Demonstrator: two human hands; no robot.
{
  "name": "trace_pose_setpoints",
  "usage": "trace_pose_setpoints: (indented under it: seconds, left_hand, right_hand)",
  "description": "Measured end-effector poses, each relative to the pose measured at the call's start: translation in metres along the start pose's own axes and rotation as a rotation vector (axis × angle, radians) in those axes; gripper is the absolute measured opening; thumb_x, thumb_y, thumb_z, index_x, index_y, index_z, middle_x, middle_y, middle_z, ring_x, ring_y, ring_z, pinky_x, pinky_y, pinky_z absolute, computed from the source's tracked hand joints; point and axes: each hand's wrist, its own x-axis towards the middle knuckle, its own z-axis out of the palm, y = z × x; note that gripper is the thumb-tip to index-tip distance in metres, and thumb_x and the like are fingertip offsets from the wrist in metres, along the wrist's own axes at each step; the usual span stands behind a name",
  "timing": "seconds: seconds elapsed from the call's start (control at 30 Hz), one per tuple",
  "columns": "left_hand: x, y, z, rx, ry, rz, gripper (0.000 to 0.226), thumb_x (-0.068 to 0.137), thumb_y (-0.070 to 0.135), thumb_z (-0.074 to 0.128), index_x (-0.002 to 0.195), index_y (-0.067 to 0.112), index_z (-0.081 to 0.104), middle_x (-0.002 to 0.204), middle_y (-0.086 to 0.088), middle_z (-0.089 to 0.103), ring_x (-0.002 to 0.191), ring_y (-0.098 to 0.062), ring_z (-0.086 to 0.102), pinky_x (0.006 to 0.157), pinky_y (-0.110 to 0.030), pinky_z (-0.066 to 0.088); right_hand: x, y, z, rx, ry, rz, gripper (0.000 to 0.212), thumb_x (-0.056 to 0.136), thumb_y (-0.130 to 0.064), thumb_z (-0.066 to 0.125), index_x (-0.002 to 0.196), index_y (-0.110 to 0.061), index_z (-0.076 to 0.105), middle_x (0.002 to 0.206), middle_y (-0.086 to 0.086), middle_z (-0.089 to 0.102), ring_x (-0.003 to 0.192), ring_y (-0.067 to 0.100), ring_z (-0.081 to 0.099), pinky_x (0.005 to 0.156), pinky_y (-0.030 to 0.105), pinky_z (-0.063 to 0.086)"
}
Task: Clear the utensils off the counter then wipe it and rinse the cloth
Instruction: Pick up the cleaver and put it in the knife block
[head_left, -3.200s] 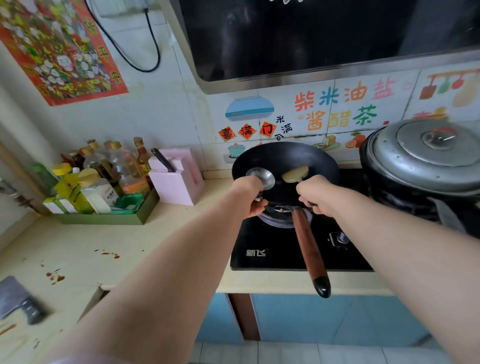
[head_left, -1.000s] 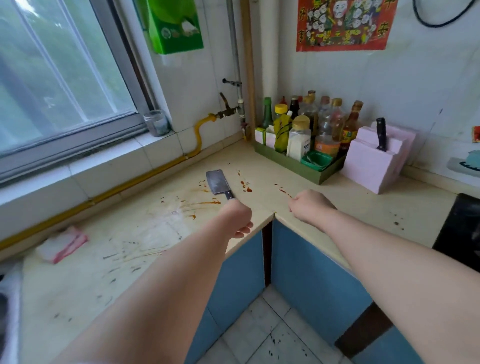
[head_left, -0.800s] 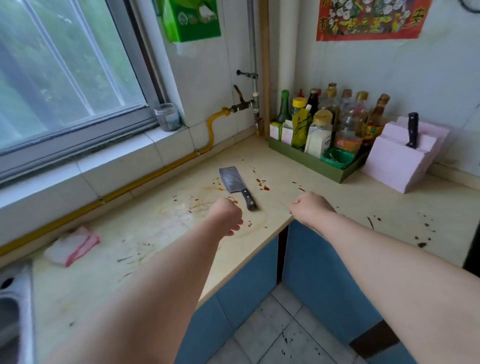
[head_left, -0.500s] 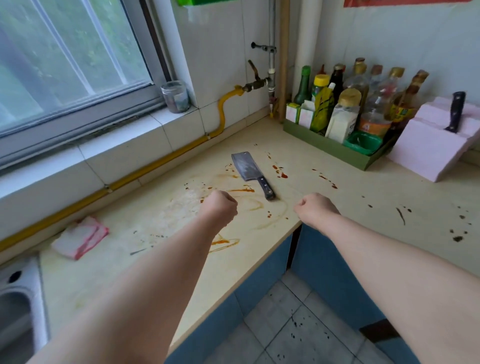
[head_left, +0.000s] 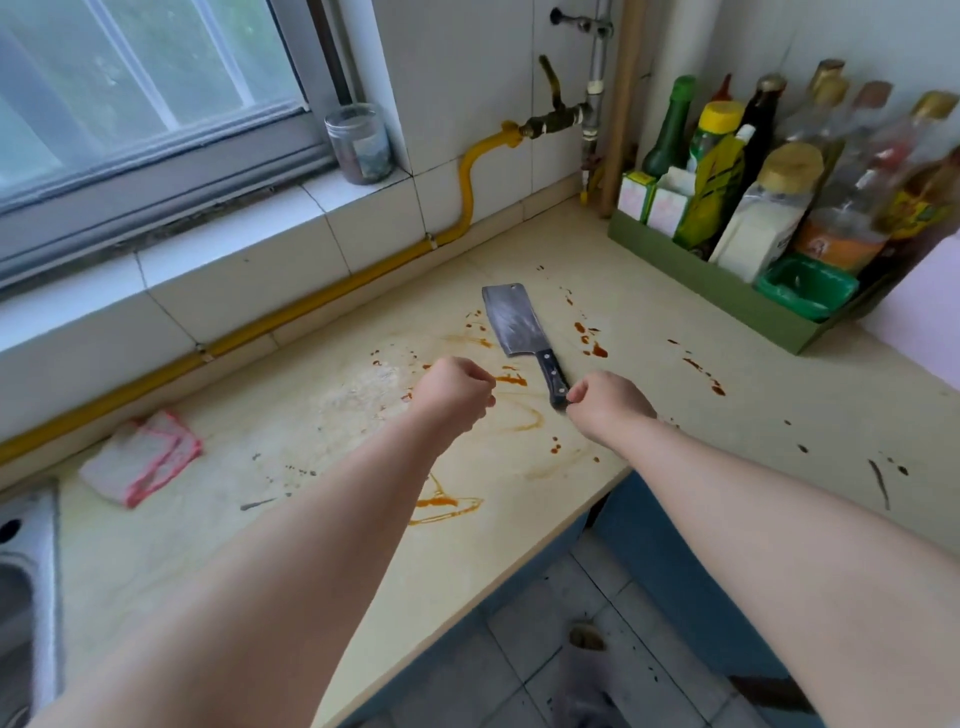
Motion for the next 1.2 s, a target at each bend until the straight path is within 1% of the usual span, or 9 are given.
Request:
trace_pose_setpoints:
  seconds: [0.13,0.3,0.4,0.53,0.73,0.83,0.93,1.1,1.2]
  left_hand:
    - [0.030,0.014,0.007,-0.001,0.011,-0.056,0.022,0.096,0.007,0.043,0.094,0.015,0.064,0.085,0.000,0.068,0.080,-0.017,0.063,0.072,-0.033,0.057]
    - [0.054,0.023,0.022,0.001,0.027,-0.130,0.024,0.095,0.006,0.043,0.093,0.016,0.065,0.084,0.000,0.068,0.081,-0.017,0.064,0.067,-0.031,0.056]
    - [0.062,0.025,0.027,0.003,0.036,-0.168,0.025,0.094,0.006,0.042,0.095,0.015,0.065,0.086,-0.001,0.069,0.081,-0.017,0.064,0.065,-0.029,0.055]
    - [0.071,0.032,0.027,-0.001,0.064,-0.195,0.023,0.095,0.006,0.043,0.094,0.016,0.064,0.087,-0.001,0.069,0.089,-0.020,0.067,0.074,-0.034,0.058]
    - [0.071,0.036,0.022,-0.010,0.079,-0.203,0.022,0.094,0.007,0.045,0.095,0.015,0.065,0.087,-0.002,0.070,0.090,-0.023,0.068,0.075,-0.037,0.058]
    - [0.068,0.032,0.017,-0.018,0.082,-0.201,0.023,0.094,0.007,0.044,0.096,0.014,0.066,0.084,0.001,0.069,0.090,-0.024,0.069,0.075,-0.036,0.058]
    - [0.066,0.031,0.012,-0.019,0.083,-0.189,0.021,0.095,0.007,0.045,0.095,0.014,0.065,0.087,-0.001,0.069,0.091,-0.024,0.068,0.074,-0.035,0.058]
    - [0.064,0.033,0.004,-0.024,0.085,-0.146,0.021,0.096,0.007,0.046,0.093,0.016,0.065,0.089,-0.003,0.070,0.088,-0.021,0.067,0.075,-0.036,0.059]
    - [0.062,0.037,0.000,-0.020,0.091,-0.106,0.021,0.096,0.007,0.046,0.095,0.015,0.065,0.088,0.000,0.068,0.086,-0.019,0.067,0.073,-0.034,0.058]
  right_hand:
    - [0.035,-0.005,-0.005,-0.074,-0.041,-0.058,0.031,0.091,-0.027,0.059,0.120,-0.020,0.054,0.116,0.002,0.060,0.097,0.021,0.058,0.069,0.028,0.044]
    - [0.065,-0.007,0.005,-0.130,-0.096,-0.091,0.041,0.087,-0.032,0.063,0.121,-0.015,0.048,0.115,0.005,0.060,0.099,0.024,0.061,0.073,0.032,0.047]
    - [0.077,-0.009,0.008,-0.165,-0.112,-0.101,0.042,0.089,-0.032,0.062,0.122,-0.014,0.045,0.117,0.006,0.059,0.104,0.026,0.060,0.073,0.031,0.043]
    - [0.088,-0.013,0.010,-0.201,-0.125,-0.117,0.041,0.090,-0.030,0.060,0.122,-0.012,0.044,0.120,0.007,0.058,0.106,0.026,0.059,0.072,0.031,0.040]
    - [0.090,-0.017,0.013,-0.219,-0.159,-0.103,0.053,0.084,-0.031,0.066,0.126,-0.011,0.040,0.122,0.007,0.056,0.109,0.027,0.059,0.074,0.032,0.042]
    - [0.090,-0.022,0.011,-0.194,-0.165,-0.067,0.057,0.081,-0.030,0.067,0.125,-0.010,0.037,0.120,0.009,0.056,0.106,0.027,0.058,0.073,0.031,0.041]
    - [0.090,-0.027,0.004,-0.145,-0.120,-0.042,0.058,0.080,-0.028,0.064,0.126,-0.009,0.034,0.120,0.010,0.056,0.107,0.028,0.057,0.072,0.030,0.040]
    - [0.089,-0.039,-0.013,0.062,-0.069,0.001,0.057,0.084,-0.021,0.058,0.131,-0.006,0.029,0.132,0.015,0.046,0.115,0.032,0.052,0.074,0.031,0.038]
    - [0.089,-0.046,-0.022,0.208,-0.076,0.067,0.047,0.089,-0.019,0.051,0.131,-0.005,0.033,0.133,0.018,0.045,0.114,0.036,0.051,0.081,0.035,0.044]
